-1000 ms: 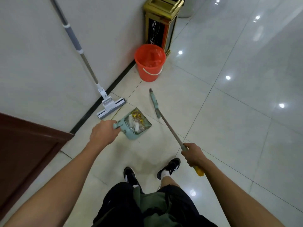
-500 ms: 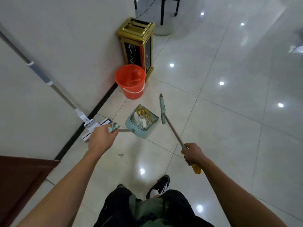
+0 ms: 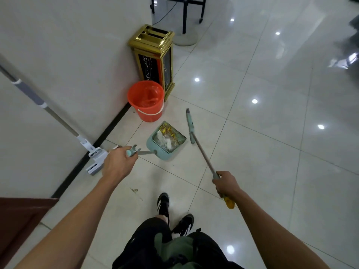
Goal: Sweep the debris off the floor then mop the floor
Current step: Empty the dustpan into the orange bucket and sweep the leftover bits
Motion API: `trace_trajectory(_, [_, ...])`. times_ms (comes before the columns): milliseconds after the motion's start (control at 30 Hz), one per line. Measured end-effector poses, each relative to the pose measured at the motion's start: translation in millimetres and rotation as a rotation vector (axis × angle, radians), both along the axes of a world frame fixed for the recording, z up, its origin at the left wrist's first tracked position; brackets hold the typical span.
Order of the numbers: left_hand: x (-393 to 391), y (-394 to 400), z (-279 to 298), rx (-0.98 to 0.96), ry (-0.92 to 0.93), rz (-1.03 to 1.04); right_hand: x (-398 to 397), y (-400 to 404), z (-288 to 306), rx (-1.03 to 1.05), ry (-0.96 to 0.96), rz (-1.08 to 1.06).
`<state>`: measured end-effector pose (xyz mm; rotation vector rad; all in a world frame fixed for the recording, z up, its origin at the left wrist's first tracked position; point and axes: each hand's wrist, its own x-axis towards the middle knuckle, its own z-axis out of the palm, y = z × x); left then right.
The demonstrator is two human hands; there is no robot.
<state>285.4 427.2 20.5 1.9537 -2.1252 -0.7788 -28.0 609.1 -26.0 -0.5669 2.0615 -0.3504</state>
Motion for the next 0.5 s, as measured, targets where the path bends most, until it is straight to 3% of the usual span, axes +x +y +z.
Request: trace_trajectory(500, [-34.5, -84.0, 4.7, 0.029, 0.075, -0.004, -55.8, -93.2, 14.8, 0.006, 0.043, -0.025])
